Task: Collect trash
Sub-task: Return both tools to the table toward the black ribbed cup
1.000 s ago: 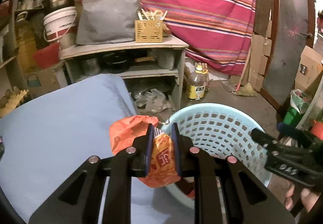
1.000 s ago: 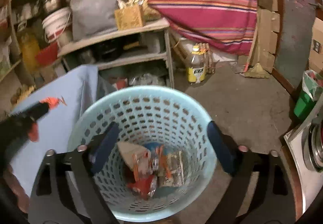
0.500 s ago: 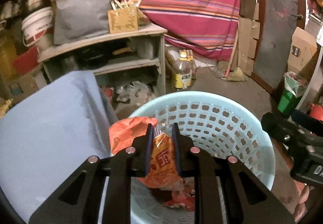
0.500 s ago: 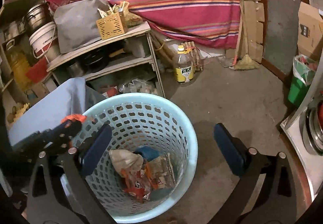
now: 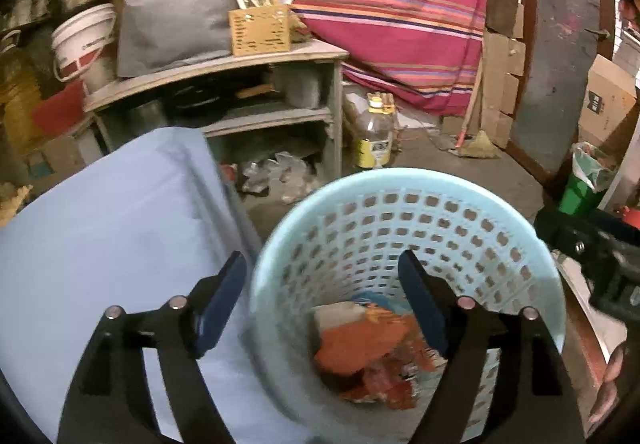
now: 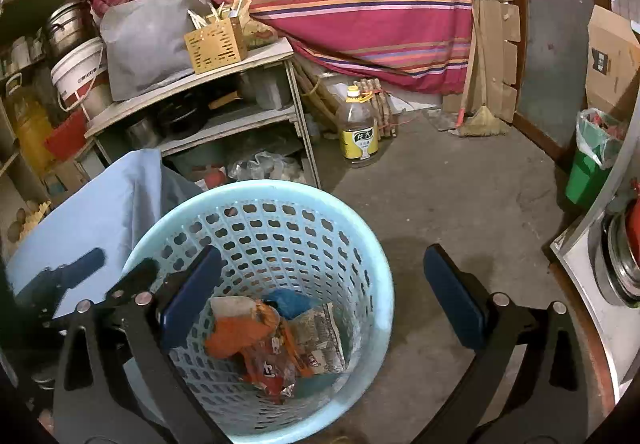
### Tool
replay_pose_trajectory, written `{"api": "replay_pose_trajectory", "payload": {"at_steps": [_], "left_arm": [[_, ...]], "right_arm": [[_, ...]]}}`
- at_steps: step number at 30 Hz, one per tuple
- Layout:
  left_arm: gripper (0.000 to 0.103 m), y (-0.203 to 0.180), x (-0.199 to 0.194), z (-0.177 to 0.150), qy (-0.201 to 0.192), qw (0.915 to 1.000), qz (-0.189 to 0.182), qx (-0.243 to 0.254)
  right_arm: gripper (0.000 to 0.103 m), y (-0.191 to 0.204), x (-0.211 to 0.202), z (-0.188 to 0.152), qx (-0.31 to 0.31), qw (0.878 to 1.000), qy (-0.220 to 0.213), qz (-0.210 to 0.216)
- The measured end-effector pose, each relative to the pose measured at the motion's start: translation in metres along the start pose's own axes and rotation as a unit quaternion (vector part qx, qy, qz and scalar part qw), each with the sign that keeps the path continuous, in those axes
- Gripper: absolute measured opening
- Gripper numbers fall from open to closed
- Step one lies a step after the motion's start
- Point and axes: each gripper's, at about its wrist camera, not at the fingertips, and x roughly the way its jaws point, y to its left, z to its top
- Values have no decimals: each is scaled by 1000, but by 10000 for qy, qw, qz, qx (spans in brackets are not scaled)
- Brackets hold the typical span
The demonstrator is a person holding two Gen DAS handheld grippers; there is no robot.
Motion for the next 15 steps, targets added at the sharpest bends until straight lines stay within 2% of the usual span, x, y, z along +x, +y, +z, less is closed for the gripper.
{"api": "replay_pose_trajectory", "payload": {"at_steps": [5, 7, 9, 15], "left_arm": [[79, 41, -23, -9, -9, 9998, 171, -124], [82, 61, -35, -14, -84, 9991, 401, -67], [91, 84, -49, -21, -168, 9980, 599, -75], [91, 184, -86, -52, -286, 9895, 1377, -348]], "right_arm": [[98, 24, 1, 0, -255, 9996, -72, -91], [99, 33, -1, 0, -306, 9994, -117, -133], [99, 46, -4, 1, -297, 9992, -229, -136], [99, 92, -7, 1, -136, 9986, -442, 260]]}}
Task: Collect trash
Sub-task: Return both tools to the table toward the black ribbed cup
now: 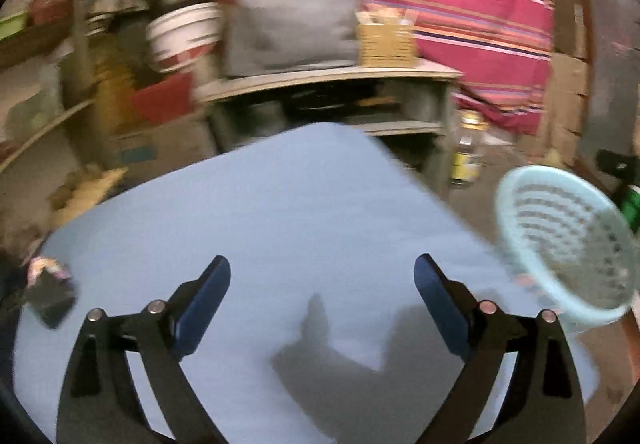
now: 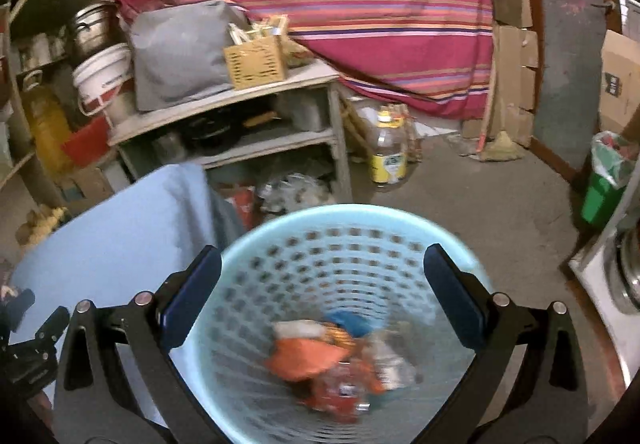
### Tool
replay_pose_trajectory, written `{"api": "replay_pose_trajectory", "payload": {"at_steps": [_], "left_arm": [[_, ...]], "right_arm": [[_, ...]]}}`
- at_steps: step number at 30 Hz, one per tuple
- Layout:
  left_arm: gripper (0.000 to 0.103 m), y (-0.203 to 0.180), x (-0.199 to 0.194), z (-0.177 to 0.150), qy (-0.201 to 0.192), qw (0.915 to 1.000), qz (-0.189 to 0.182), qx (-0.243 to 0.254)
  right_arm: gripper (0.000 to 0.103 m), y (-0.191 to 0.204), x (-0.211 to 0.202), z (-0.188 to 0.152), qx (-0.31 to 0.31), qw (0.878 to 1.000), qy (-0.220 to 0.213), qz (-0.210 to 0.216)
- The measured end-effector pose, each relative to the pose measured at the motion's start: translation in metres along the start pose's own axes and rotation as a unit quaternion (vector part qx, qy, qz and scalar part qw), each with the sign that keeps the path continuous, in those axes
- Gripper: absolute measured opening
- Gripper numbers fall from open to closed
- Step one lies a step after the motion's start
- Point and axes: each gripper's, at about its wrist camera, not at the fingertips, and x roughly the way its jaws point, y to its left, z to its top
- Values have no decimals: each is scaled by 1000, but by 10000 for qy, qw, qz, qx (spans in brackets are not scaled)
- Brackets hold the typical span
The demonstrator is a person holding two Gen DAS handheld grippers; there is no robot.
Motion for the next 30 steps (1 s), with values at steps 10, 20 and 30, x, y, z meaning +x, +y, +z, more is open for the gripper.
{"api": "replay_pose_trajectory", "payload": {"at_steps": [10, 20, 30], "left_arm": [[91, 172, 3, -28, 214, 9879, 921, -1232], [91, 269, 27, -49, 789, 9550, 1879, -2153], [92, 290, 39, -52, 827, 9413, 2303, -2326]], "right_arm": [[99, 104, 21, -18, -589, 9972, 81, 464], [99, 182, 51, -47, -1331, 9882, 442, 608], [99, 234, 64, -58, -1759, 9794, 539, 828]]}}
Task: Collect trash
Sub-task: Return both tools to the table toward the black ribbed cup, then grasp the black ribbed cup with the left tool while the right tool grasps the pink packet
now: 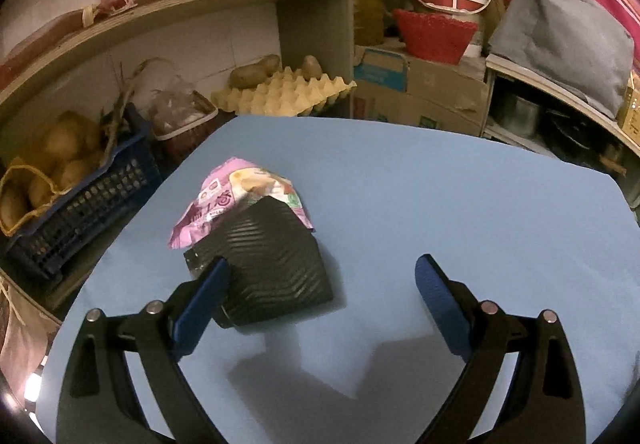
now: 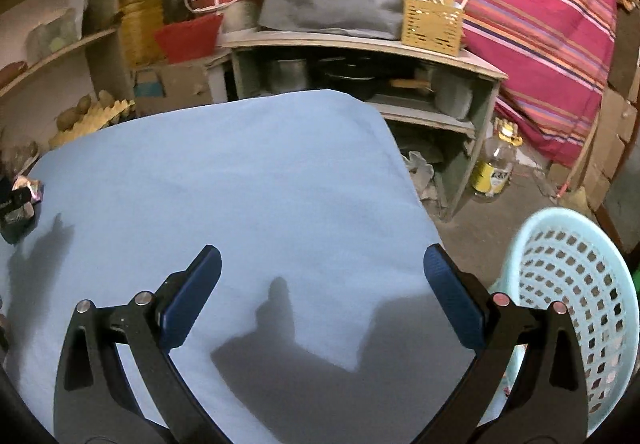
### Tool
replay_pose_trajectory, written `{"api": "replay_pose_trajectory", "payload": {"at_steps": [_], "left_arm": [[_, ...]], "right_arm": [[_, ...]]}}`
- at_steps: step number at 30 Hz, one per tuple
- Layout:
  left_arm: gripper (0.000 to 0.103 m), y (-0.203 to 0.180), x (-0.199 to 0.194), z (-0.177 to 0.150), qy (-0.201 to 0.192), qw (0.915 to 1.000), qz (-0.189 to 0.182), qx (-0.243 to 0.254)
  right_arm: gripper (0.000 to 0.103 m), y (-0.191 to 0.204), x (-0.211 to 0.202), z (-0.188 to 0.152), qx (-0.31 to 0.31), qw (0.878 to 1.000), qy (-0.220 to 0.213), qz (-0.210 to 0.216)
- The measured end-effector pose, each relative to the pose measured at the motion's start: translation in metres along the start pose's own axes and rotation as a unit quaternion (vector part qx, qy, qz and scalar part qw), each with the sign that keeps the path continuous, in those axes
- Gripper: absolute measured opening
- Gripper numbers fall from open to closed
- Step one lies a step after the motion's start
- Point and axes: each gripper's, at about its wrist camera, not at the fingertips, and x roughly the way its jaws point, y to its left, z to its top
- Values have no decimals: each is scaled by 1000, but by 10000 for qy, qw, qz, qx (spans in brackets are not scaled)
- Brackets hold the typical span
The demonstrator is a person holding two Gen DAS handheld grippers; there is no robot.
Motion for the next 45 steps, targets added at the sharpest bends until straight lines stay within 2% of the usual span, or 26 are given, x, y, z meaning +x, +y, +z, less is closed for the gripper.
{"api": "replay_pose_trajectory", "payload": {"at_steps": [4, 6, 11, 18, 23, 25, 29, 31, 32, 34, 38, 45], "left_arm": [[92, 9, -2, -3, -30, 9998, 176, -93], [97, 12, 1, -4, -8, 9996, 283, -65], [98, 4, 9, -6, 8, 9982, 557, 236], [98, 26, 5, -6, 120, 9990, 326, -268], [98, 26, 28, -10, 526, 9979, 212, -300], [98, 30, 41, -8, 792, 9961, 28, -399], [97, 43, 46, -7, 841, 9939, -196, -690], [88, 46, 46, -8, 870, 9938, -292, -623], [77, 47, 45, -9, 892, 9938, -348, -569], [76, 51, 41, -11, 901, 9937, -507, -432], [76, 63, 28, -15, 818, 9947, -589, -224], [76, 120, -15, -24, 573, 9941, -916, -37]], "right_arm": [[99, 14, 3, 3, -86, 9999, -21, 99], [99, 26, 7, 2, -201, 9997, 26, 125], [99, 49, 5, 2, -305, 9992, 14, 246], [99, 73, 10, 6, -236, 9983, 77, 533], [99, 89, 13, 5, -389, 9978, 109, 531], [99, 93, 12, 6, -374, 9977, 90, 565], [99, 100, 12, 4, -445, 9972, 107, 595], [99, 106, 13, 2, -507, 9967, 148, 623], [99, 110, 12, 1, -551, 9964, 159, 629], [99, 119, 10, 0, -652, 9958, 134, 631], [99, 140, 9, -1, -814, 9944, 134, 665], [99, 199, 12, 0, -1068, 9901, 194, 885]]}}
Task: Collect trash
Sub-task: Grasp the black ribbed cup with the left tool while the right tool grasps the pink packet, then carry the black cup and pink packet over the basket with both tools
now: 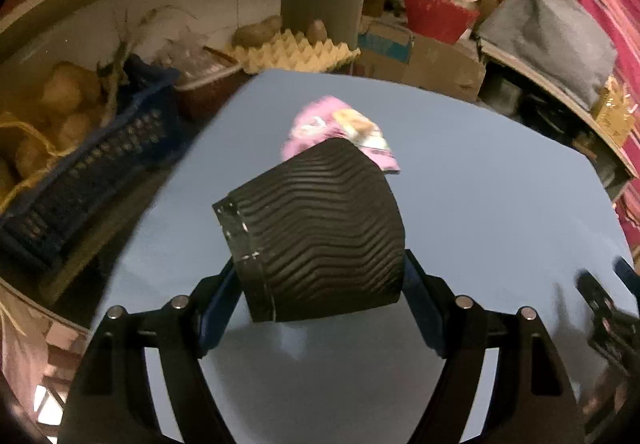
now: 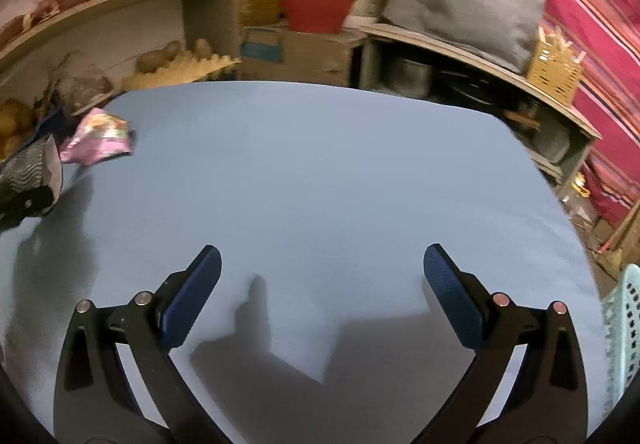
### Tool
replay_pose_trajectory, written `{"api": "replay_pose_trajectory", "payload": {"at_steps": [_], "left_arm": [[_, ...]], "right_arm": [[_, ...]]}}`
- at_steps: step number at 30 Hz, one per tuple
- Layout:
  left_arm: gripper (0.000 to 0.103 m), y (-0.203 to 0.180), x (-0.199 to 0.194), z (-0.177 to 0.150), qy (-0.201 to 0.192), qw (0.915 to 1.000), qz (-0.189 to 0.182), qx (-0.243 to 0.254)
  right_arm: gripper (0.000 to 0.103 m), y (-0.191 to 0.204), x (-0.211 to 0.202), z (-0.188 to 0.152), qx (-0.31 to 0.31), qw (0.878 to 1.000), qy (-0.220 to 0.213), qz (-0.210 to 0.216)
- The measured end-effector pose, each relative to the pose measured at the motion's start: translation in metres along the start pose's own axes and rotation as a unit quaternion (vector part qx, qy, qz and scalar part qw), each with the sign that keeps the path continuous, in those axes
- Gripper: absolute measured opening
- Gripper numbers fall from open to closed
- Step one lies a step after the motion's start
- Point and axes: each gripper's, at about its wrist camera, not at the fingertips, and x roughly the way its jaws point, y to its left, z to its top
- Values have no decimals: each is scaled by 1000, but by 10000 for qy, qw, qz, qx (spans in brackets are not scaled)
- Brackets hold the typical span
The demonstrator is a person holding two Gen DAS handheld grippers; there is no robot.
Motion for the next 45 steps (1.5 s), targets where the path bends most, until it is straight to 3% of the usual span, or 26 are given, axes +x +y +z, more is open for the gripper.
{"api": "replay_pose_trajectory", "payload": {"at_steps": [4, 10, 14, 17, 24, 26, 28, 29, 32, 35, 45], "left_arm": [[76, 36, -21, 5, -442, 9983, 363, 55], [76, 84, -27, 12, -757, 9928, 917, 165], [76, 113, -31, 13, -736, 9945, 747, -46], [76, 128, -37, 13, -811, 9926, 897, -70], [76, 156, -39, 15, -764, 9917, 968, -374], [76, 161, -39, 17, -750, 9913, 965, -491], [76, 163, -40, 17, -742, 9914, 925, -557], [76, 161, -39, 18, -731, 9916, 906, -567], [76, 153, -35, 21, -701, 9923, 889, -505], [76, 144, -35, 24, -724, 9926, 916, -345], [76, 92, -32, 30, -702, 9954, 643, -50]], "right_arm": [[99, 50, 5, 14, -208, 9995, -55, 233], [99, 117, 11, 42, -498, 9975, -183, 465], [99, 163, 28, 70, -644, 9949, -159, 762], [99, 189, 50, 90, -725, 9940, -83, 818], [98, 216, 116, 98, -825, 9914, 629, 793], [82, 221, 125, 95, -786, 9892, 804, 941], [73, 226, 128, 93, -767, 9877, 856, 1059], [59, 228, 126, 94, -802, 9879, 798, 1062], [36, 237, 122, 94, -1040, 9853, 726, 1145], [23, 236, 117, 93, -1124, 9844, 682, 1166], [19, 165, 82, 82, -989, 9895, 546, 905]]}}
